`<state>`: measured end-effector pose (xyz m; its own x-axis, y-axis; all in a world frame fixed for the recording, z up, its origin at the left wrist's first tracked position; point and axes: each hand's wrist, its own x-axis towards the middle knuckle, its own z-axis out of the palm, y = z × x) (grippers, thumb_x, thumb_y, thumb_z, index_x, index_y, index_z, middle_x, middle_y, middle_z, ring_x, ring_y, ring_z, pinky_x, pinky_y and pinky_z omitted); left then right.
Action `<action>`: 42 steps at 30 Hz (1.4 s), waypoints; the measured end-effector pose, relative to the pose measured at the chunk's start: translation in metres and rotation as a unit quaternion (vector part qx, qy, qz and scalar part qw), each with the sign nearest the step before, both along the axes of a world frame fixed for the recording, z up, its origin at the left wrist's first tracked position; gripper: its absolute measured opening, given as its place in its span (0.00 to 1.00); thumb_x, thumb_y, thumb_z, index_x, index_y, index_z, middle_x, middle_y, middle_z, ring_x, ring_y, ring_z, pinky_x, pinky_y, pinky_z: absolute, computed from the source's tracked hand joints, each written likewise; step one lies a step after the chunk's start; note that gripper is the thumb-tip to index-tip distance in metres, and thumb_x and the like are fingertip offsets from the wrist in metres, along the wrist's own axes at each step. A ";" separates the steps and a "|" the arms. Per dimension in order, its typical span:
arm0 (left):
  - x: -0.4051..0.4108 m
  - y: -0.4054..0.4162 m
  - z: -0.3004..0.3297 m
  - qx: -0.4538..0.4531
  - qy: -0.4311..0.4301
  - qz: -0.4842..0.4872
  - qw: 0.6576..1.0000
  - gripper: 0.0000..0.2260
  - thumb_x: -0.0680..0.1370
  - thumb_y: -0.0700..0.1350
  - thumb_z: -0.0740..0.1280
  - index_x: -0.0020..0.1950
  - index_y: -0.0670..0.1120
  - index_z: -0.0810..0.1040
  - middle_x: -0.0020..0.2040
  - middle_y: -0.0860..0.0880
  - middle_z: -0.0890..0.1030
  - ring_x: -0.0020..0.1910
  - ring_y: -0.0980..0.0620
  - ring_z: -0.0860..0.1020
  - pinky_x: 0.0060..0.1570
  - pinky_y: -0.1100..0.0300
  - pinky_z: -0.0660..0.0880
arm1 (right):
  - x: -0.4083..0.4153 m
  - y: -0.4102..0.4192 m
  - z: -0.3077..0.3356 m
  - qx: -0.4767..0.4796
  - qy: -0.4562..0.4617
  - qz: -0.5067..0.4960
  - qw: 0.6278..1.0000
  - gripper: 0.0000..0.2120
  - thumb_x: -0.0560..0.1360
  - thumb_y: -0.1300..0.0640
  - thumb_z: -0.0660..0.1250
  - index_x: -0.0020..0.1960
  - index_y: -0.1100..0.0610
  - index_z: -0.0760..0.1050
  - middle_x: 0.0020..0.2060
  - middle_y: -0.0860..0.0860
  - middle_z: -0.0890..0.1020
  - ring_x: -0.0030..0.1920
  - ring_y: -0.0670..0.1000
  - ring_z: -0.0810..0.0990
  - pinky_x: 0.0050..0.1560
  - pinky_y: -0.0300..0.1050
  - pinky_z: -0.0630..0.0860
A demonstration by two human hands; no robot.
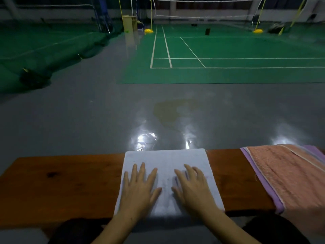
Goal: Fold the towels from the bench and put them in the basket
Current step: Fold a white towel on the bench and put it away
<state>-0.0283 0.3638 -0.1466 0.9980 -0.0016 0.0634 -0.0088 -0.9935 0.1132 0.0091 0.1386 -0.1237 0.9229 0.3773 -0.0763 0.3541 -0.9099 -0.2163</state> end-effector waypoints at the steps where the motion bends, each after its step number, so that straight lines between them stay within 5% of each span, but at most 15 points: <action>1: -0.001 -0.001 -0.004 0.002 0.011 0.001 1.000 0.36 0.80 0.74 0.38 0.85 0.61 0.54 0.85 0.45 0.49 0.84 0.37 0.50 0.79 0.32 0.49 | -0.003 0.004 -0.005 -0.012 -0.005 0.024 1.000 0.35 0.81 0.27 0.39 0.84 0.40 0.49 0.85 0.53 0.45 0.84 0.61 0.43 0.81 0.63 0.41; 5: 0.001 0.008 -0.012 -0.008 0.025 0.014 1.000 0.35 0.82 0.73 0.41 0.86 0.59 0.51 0.86 0.47 0.46 0.84 0.38 0.47 0.79 0.36 0.43 | 0.001 0.001 -0.019 -0.025 -0.014 0.034 0.999 0.35 0.79 0.25 0.34 0.83 0.36 0.38 0.84 0.47 0.35 0.83 0.57 0.32 0.80 0.65 0.32; 12: -0.002 0.023 -0.006 0.014 0.038 0.011 0.999 0.34 0.79 0.75 0.38 0.83 0.64 0.35 0.84 0.50 0.32 0.83 0.43 0.32 0.80 0.36 0.36 | 0.007 -0.036 -0.022 -0.030 -0.021 -0.024 0.999 0.36 0.80 0.24 0.37 0.83 0.37 0.36 0.83 0.46 0.35 0.83 0.57 0.33 0.80 0.67 0.33; 15: -0.002 0.029 -0.007 -0.003 0.041 0.025 0.999 0.36 0.78 0.75 0.38 0.84 0.63 0.39 0.85 0.49 0.35 0.84 0.44 0.35 0.80 0.36 0.38 | 0.008 -0.059 -0.017 -0.030 0.006 -0.075 0.997 0.38 0.79 0.24 0.38 0.84 0.39 0.37 0.84 0.47 0.38 0.84 0.59 0.38 0.81 0.68 0.38; 18: -0.004 0.030 -0.003 -0.018 0.038 0.034 0.999 0.38 0.78 0.75 0.40 0.86 0.60 0.50 0.86 0.47 0.44 0.85 0.43 0.42 0.81 0.37 0.41 | 0.000 -0.077 -0.003 -0.026 0.013 -0.112 0.993 0.37 0.81 0.27 0.47 0.84 0.43 0.50 0.85 0.50 0.52 0.84 0.58 0.52 0.81 0.62 0.51; 22: -0.002 0.023 0.005 -0.103 -0.028 -0.021 0.994 0.34 0.80 0.71 0.52 0.81 0.56 0.66 0.84 0.51 0.60 0.83 0.45 0.59 0.80 0.43 0.56 | -0.012 -0.090 0.006 -0.011 -0.041 -0.197 0.979 0.24 0.80 0.34 0.61 0.69 0.47 0.70 0.65 0.49 0.76 0.61 0.51 0.75 0.61 0.47 0.77; 25: 0.001 0.004 0.011 -0.218 -0.063 -0.107 0.968 0.24 0.81 0.64 0.62 0.76 0.59 0.73 0.81 0.56 0.66 0.78 0.52 0.69 0.74 0.48 0.72 | -0.008 -0.091 0.003 0.063 0.002 -0.267 0.962 0.17 0.77 0.34 0.67 0.50 0.47 0.74 0.48 0.46 0.79 0.47 0.49 0.79 0.50 0.51 0.82; 30: 0.008 -0.048 0.032 -0.287 -0.038 -0.268 0.919 0.15 0.84 0.55 0.67 0.71 0.57 0.78 0.73 0.59 0.76 0.69 0.60 0.76 0.66 0.60 0.77 | 0.000 -0.076 0.011 0.118 0.050 -0.277 0.952 0.21 0.79 0.38 0.68 0.35 0.52 0.77 0.30 0.47 0.80 0.31 0.47 0.80 0.35 0.41 0.77; 35: 0.018 -0.093 0.033 -0.353 -0.040 -0.233 0.905 0.13 0.82 0.55 0.68 0.66 0.56 0.79 0.60 0.59 0.83 0.53 0.59 0.82 0.50 0.61 0.82 | 0.003 -0.064 0.011 0.223 0.057 -0.285 0.931 0.09 0.79 0.46 0.74 0.43 0.48 0.77 0.36 0.43 0.80 0.36 0.43 0.80 0.44 0.39 0.81; 38: 0.019 -0.094 0.031 -0.356 -0.035 -0.229 0.905 0.12 0.83 0.55 0.67 0.66 0.59 0.78 0.57 0.62 0.82 0.51 0.60 0.82 0.49 0.65 0.81 | -0.001 -0.050 0.003 0.222 -0.085 -0.369 0.899 0.08 0.78 0.52 0.76 0.54 0.46 0.78 0.44 0.44 0.84 0.43 0.43 0.84 0.49 0.39 0.84; 42: 0.026 -0.086 0.038 -0.410 0.011 -0.207 0.888 0.18 0.83 0.57 0.67 0.73 0.63 0.72 0.54 0.61 0.83 0.49 0.58 0.83 0.47 0.65 0.81 | -0.006 -0.052 0.024 0.463 0.026 -0.191 0.865 0.10 0.77 0.53 0.77 0.53 0.50 0.77 0.45 0.45 0.84 0.48 0.44 0.85 0.47 0.41 0.84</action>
